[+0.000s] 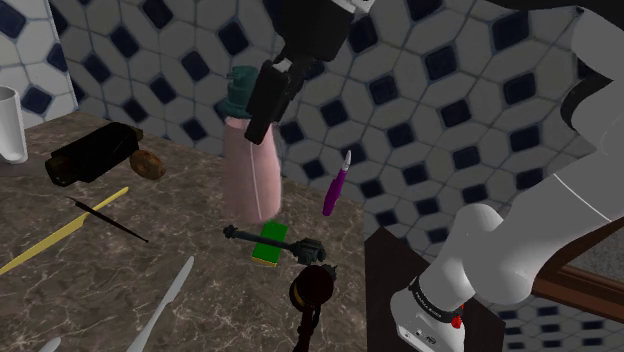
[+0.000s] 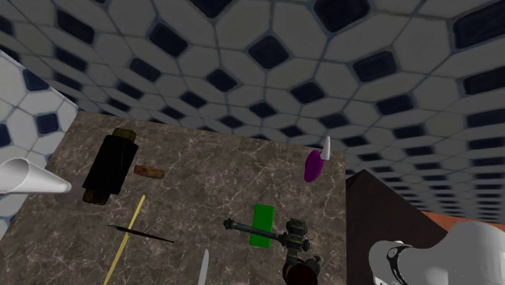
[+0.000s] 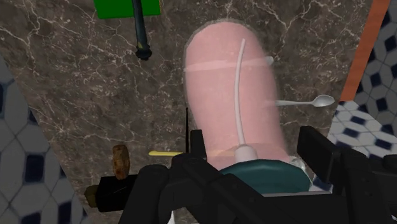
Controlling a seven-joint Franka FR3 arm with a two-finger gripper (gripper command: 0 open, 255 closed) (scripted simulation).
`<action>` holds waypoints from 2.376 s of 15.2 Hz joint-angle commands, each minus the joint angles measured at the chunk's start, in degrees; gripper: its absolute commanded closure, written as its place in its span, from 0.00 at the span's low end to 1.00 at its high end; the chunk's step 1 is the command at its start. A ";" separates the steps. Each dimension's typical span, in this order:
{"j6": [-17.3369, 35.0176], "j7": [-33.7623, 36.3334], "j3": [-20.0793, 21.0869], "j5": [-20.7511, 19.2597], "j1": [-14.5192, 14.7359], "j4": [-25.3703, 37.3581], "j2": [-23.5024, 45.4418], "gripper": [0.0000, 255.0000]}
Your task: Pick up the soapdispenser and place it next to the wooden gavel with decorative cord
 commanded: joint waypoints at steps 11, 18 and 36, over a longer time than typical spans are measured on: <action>-2.89 18.77 12.78 -3.94 5.54 6.59 5.06 1.00; -6.70 32.05 21.49 -12.04 10.58 16.30 15.04 1.00; 4.10 37.01 22.73 -13.13 12.02 5.13 15.54 1.00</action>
